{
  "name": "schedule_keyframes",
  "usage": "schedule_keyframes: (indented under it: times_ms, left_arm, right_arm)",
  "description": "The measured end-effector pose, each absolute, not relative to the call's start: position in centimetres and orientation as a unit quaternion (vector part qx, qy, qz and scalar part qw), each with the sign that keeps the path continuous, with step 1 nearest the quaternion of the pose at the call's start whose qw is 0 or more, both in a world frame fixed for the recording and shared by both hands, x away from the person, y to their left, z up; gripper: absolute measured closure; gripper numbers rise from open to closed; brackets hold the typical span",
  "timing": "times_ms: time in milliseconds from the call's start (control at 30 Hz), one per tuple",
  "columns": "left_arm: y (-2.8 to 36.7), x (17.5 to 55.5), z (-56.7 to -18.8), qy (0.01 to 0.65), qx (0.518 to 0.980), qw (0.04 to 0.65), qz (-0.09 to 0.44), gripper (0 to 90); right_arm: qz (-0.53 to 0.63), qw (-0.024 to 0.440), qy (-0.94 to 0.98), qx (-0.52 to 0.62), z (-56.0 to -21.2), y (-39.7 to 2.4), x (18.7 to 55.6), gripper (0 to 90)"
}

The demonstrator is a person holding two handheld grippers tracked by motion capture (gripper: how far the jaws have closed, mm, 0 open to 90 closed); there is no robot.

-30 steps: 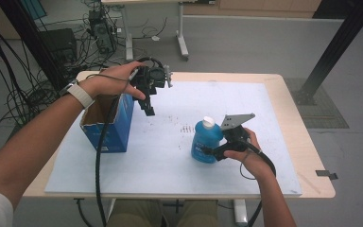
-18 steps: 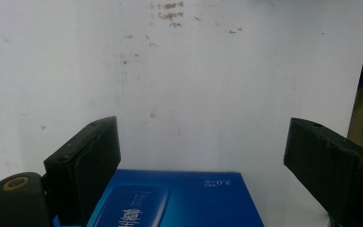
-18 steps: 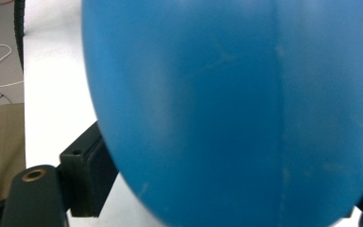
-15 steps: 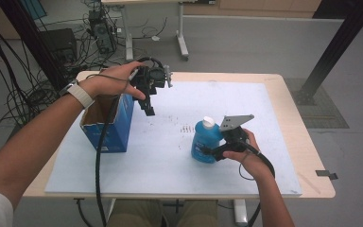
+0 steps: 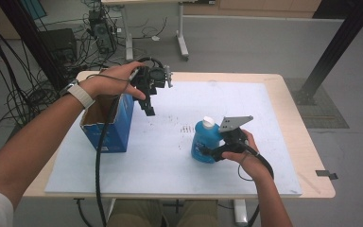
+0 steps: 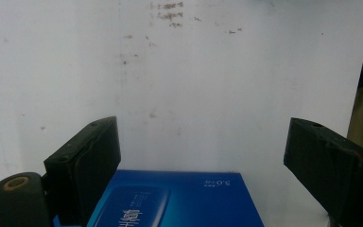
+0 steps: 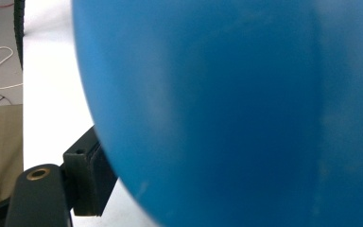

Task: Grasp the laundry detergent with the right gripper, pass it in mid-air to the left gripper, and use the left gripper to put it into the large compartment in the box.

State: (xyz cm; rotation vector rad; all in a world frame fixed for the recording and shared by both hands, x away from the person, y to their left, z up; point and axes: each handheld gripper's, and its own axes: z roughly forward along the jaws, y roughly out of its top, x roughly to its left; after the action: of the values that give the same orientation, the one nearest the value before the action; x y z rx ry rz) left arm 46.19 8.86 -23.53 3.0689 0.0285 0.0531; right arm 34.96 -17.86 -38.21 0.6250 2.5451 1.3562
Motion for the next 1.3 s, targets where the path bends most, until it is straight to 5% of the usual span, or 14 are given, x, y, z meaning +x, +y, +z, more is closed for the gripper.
schedule_keyframes:
  times_ms: [1300]
  left_arm:
    - [8.90,46.25,-23.58,0.011,0.999,0.037,0.017,12.0]
  right_arm:
    - [0.477,0.097,0.850,0.204,-38.73,-17.79,34.83,29.0]
